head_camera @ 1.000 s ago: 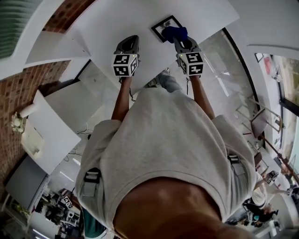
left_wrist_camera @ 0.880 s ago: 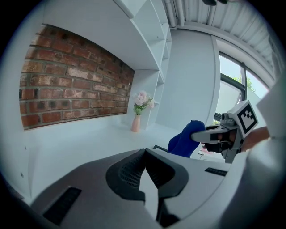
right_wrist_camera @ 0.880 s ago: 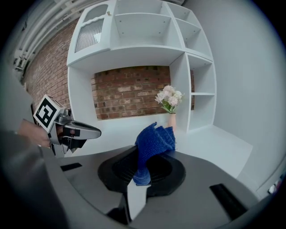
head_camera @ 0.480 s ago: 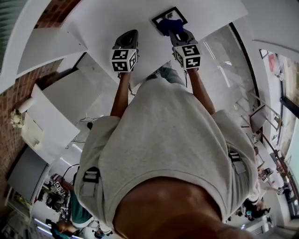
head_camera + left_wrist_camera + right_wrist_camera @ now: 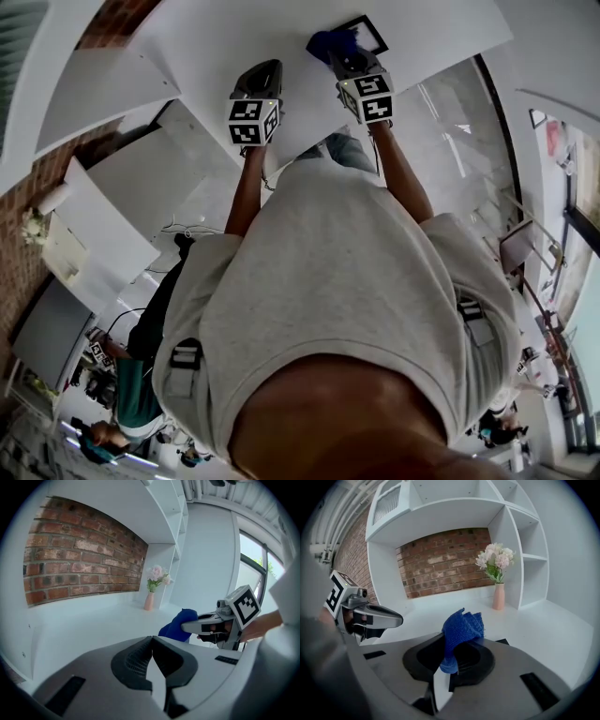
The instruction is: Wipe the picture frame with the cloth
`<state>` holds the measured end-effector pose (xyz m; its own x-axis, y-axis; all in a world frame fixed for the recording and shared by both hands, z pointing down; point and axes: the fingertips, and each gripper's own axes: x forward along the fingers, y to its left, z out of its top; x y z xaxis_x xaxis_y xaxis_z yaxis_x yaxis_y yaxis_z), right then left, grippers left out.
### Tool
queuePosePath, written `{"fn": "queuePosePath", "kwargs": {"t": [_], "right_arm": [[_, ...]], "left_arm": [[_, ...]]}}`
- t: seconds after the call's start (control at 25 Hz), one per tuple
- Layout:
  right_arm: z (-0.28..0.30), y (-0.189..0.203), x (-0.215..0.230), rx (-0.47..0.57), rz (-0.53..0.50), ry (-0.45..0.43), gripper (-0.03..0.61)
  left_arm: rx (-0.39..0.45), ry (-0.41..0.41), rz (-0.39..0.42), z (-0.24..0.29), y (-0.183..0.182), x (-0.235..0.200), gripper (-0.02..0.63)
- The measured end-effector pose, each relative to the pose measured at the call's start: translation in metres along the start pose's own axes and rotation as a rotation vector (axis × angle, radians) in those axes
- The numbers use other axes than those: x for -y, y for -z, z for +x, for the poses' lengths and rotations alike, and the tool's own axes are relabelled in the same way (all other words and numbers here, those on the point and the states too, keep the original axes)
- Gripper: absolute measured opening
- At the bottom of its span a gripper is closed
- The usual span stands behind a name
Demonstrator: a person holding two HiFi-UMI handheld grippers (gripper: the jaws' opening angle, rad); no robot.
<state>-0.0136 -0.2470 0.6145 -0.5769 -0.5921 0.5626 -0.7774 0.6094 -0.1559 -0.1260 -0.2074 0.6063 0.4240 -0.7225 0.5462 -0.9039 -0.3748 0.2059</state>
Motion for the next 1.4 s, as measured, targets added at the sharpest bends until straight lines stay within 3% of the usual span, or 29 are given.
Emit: {"fn": "queuePosePath", "kwargs": {"t": [0.72, 1.4], "right_arm": [[0.026, 0.007, 0.050, -0.044, 0.023, 0.046, 0.055], [0.010, 0.009, 0.136, -0.061, 0.035, 0.179, 0.055]], "left_arm": [[-0.002, -0.009, -0.014, 0.009, -0.004, 0.001, 0.017], [-0.008, -0.008, -0.016, 0.015, -0.003, 0.007, 0.017]]}}
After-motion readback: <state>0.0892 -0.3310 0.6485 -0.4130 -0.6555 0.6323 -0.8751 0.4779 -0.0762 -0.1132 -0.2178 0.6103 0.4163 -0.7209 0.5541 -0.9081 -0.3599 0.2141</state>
